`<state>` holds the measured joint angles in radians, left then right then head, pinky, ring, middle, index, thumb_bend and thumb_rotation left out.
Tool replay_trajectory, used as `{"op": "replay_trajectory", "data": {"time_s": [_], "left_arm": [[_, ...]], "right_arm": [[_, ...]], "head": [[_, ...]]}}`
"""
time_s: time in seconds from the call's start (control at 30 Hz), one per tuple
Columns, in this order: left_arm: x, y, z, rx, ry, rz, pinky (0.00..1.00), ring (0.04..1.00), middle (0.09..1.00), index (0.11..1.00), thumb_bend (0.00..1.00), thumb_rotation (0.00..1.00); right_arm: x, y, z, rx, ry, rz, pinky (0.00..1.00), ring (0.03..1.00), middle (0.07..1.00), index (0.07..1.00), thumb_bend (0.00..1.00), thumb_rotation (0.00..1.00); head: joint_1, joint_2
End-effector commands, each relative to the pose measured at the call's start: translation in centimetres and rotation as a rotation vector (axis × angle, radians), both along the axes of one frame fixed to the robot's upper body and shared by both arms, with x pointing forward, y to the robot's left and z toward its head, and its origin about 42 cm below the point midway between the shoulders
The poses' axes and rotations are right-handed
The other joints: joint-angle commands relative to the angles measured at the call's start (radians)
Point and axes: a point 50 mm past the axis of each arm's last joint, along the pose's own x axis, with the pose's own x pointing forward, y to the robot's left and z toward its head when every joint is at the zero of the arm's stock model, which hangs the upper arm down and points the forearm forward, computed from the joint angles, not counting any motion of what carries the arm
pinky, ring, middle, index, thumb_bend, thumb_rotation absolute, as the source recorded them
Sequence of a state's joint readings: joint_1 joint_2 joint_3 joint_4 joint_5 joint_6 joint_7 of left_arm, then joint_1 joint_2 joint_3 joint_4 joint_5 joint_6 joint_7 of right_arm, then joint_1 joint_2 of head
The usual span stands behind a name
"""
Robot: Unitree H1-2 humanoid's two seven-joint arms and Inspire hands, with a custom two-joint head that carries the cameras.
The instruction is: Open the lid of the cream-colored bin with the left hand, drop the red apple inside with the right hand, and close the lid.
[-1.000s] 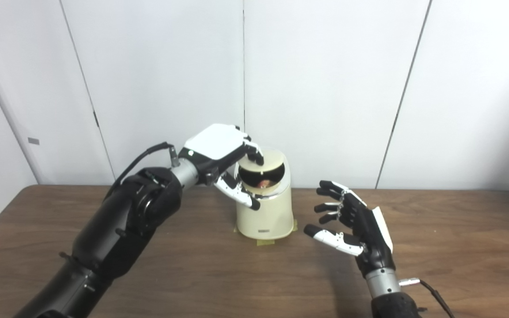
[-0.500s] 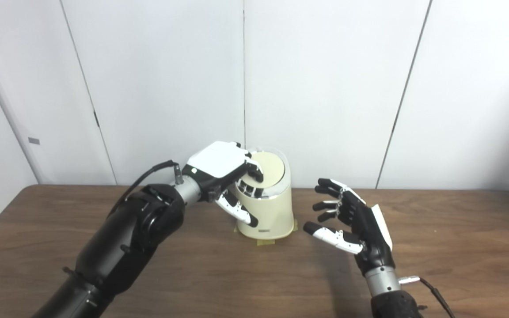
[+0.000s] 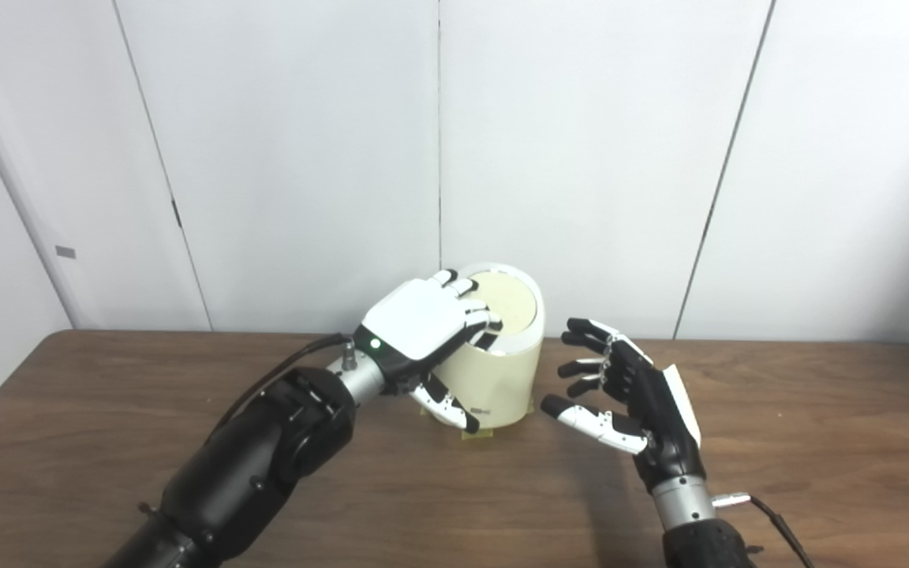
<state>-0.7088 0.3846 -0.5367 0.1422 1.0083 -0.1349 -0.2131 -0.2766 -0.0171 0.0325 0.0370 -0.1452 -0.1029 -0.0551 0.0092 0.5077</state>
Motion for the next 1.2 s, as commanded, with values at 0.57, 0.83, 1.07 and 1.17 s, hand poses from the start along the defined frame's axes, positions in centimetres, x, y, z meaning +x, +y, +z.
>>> {"op": "replay_trajectory", "data": {"time_s": [0.57, 0.83, 1.07, 1.17], "left_arm": [[-0.3, 0.6, 1.2, -0.003, 0.011, -0.003, 1.0, 0.934, 0.798, 0.786, 0.94, 0.38], [0.2, 3.0, 5.6, -0.168, -0.136, 0.091, 1.0, 0.94, 0.84, 0.82, 0.91, 0.42], [-0.1, 5.0, 7.9, -0.281, -0.213, 0.131, 0.99, 0.927, 0.863, 0.847, 0.85, 0.41], [-0.4, 5.5, 7.6, -0.397, -0.186, 0.144, 0.97, 0.925, 0.882, 0.867, 0.82, 0.37]], "right_arm": [[0.8, 0.0, 2.2, 0.014, -0.089, -0.002, 0.47, 0.601, 0.756, 0.758, 0.65, 0.31], [0.8, -0.3, 2.0, 0.011, -0.089, -0.003, 0.47, 0.589, 0.754, 0.754, 0.67, 0.34], [0.8, -0.3, 2.0, 0.009, -0.083, 0.001, 0.47, 0.587, 0.747, 0.756, 0.66, 0.32], [0.7, -0.3, 2.0, 0.013, -0.078, 0.001, 0.47, 0.592, 0.748, 0.756, 0.66, 0.31]], "head": [[0.003, -0.001], [0.008, 0.003], [0.012, 0.004], [0.013, 0.006]]}}
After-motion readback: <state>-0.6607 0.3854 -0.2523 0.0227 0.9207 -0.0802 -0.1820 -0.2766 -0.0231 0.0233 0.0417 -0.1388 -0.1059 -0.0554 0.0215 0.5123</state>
